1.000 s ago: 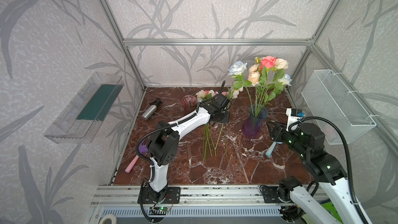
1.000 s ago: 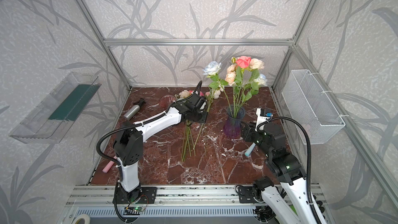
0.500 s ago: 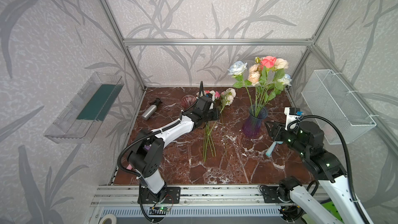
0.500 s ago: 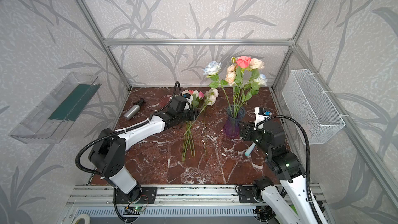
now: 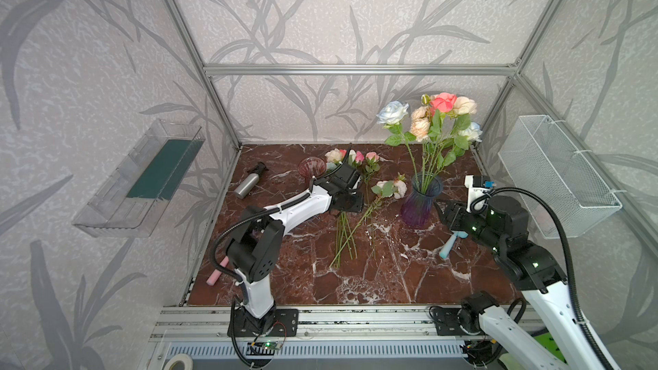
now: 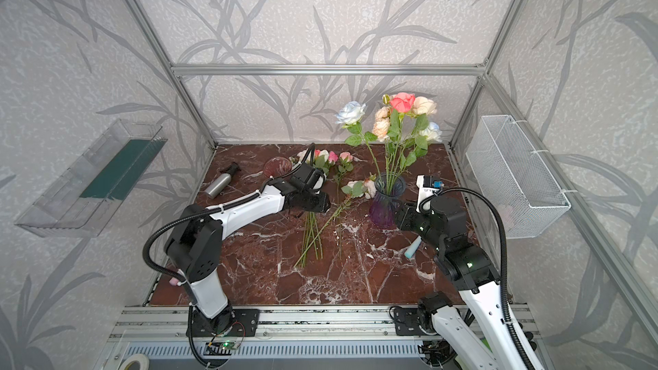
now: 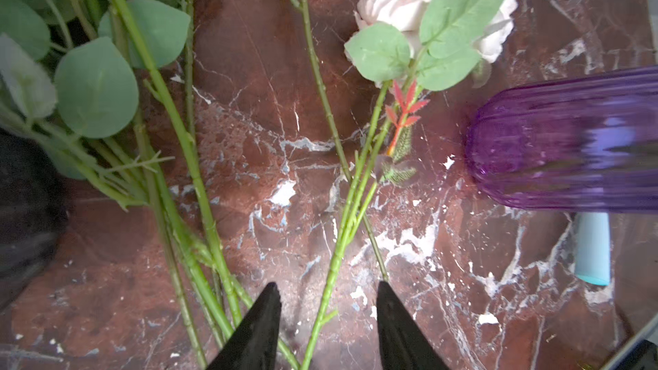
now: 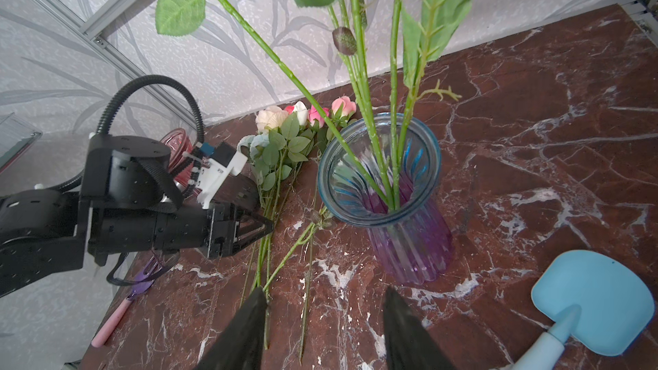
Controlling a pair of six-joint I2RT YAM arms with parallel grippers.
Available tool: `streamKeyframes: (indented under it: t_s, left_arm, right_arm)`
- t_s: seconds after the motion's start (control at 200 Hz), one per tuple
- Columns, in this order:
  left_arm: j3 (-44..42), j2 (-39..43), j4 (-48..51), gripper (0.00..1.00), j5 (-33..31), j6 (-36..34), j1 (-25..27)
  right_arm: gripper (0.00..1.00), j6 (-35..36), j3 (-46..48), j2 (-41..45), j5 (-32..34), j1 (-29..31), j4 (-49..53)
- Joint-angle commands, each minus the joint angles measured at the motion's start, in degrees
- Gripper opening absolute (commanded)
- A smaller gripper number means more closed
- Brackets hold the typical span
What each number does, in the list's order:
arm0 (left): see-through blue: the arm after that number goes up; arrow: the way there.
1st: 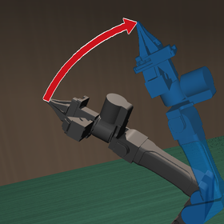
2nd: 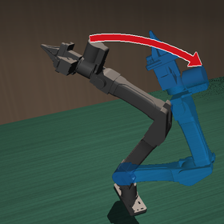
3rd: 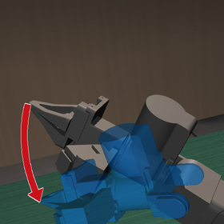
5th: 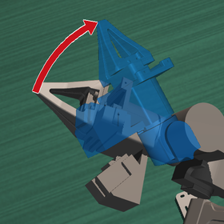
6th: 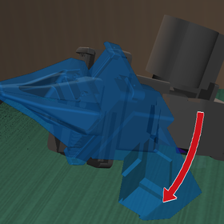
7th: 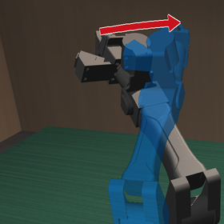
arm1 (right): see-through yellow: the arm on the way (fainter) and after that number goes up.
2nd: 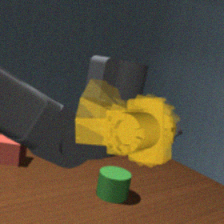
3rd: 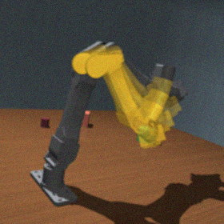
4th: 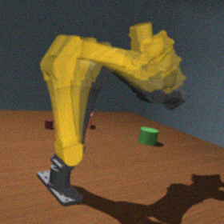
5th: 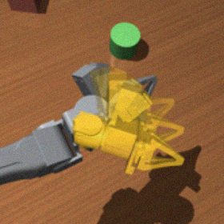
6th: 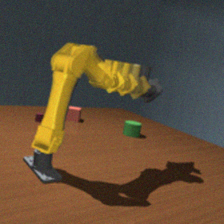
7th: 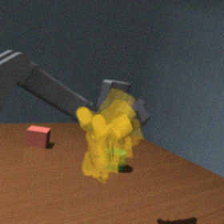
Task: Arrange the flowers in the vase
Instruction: 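Lift the pale pink rose up out of the bunch with the left gripper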
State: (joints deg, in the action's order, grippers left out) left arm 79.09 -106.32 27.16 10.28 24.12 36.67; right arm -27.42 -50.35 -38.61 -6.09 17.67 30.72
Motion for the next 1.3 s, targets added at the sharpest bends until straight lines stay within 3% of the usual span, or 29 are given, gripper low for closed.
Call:
streamKeyframes:
  t_s: [0.0, 0.205, 0.31, 0.4, 0.495, 0.61, 0.92, 1.295]
  left_arm:
    - [5.6, -4.5, 9.0, 0.48, -1.3, -4.5, 2.8]
    - [8.9, -9.9, 15.6, 0.47, -6.9, -8.3, 4.2]
    - [10.3, -12.6, 16.5, 0.45, -5.7, -10.4, 4.2]
    - [11.9, -15.1, 16.9, 0.35, -4.4, -11.1, 4.2]
    - [11.8, -14.7, 16.1, 0.16, -3.9, -11.2, 4.2]
    - [10.9, -9.8, 15.2, 0.00, -3.6, -10.3, 4.1]
    - [5.2, 6.0, 16.1, 0.00, -5.4, -1.6, 3.3]
    - [-9.0, 23.8, 3.0, 0.00, -2.8, 0.6, 3.1]
  right_arm:
    - [0.53, 0.1, 0.8, 0.2, -0.2, -0.2, -1.4]
    - [0.53, 0.2, 1.2, 0.7, -0.6, -0.2, -1.3]
    - [0.53, 0.2, 1.5, 1.0, 0.0, -0.2, -1.2]
    - [0.53, 0.2, 1.3, 1.0, -0.1, -0.2, -0.8]
    - [0.53, 0.5, 0.9, 1.7, 0.4, -0.2, 0.0]
    - [0.53, 0.6, 0.7, 2.4, 0.8, -0.2, 0.9]
    - [0.53, 1.6, -2.8, 3.4, 2.5, -0.2, 3.0]
    - [0.54, 1.1, -5.1, 1.9, -0.1, -0.2, 3.5]
